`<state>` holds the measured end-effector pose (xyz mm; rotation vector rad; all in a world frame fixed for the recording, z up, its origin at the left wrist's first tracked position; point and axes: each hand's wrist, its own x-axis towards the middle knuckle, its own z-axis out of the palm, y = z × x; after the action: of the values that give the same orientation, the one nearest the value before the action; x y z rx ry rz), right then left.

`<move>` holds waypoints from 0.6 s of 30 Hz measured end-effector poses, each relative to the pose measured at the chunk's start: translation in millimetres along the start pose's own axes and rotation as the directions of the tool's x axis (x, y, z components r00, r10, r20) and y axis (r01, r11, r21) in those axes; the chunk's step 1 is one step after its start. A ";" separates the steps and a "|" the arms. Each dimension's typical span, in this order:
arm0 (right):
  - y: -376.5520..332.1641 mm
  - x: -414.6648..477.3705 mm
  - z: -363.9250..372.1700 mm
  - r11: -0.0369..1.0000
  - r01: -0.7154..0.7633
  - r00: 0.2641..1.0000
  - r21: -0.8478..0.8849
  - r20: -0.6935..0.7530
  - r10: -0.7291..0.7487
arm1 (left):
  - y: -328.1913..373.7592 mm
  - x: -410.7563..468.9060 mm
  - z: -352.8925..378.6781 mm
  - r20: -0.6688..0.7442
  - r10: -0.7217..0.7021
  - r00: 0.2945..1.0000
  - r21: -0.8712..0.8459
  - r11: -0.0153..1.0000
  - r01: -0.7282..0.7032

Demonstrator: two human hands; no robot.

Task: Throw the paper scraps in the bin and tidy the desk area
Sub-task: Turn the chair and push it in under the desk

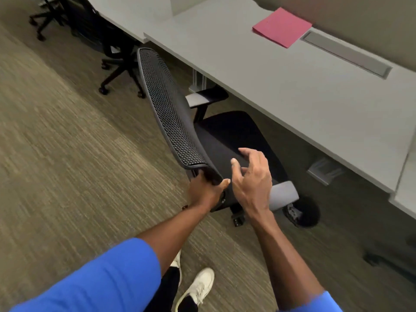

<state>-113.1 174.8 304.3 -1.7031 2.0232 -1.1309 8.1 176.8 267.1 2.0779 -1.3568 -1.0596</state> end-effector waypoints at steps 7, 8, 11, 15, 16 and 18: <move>-73.0 -2.9 -35.2 0.981 0.192 0.981 0.040 -0.032 -0.191 | -10.3 13.2 -14.4 0.252 0.410 0.877 0.188 0.868 -0.460; -81.0 -4.7 -34.5 0.976 0.216 0.976 0.013 -0.015 -0.216 | -18.8 24.3 -21.7 0.239 0.450 0.860 0.200 0.844 -0.498; -98.9 -8.8 -23.9 0.960 0.261 0.965 -0.099 0.032 -0.259 | -35.1 57.2 -58.5 0.167 0.415 0.894 0.356 0.820 -0.447; -111.1 -4.7 -4.5 0.946 0.216 0.975 -0.244 0.001 -0.223 | -20.3 86.4 -125.7 -0.040 0.308 0.950 0.356 0.893 -0.275; -112.2 -2.4 0.5 0.945 0.182 0.981 -0.271 -0.011 -0.192 | -13.9 94.7 -140.5 -0.096 0.325 0.941 0.348 0.897 -0.274; -110.3 2.9 10.3 0.937 0.113 0.991 -0.330 -0.027 -0.129 | 1.4 112.7 -162.3 -0.184 0.397 0.899 0.336 0.885 -0.322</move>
<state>-28.3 167.4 375.3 -1.9983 2.2669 -0.9147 161.1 66.8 326.5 1.9586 -1.7672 -0.4407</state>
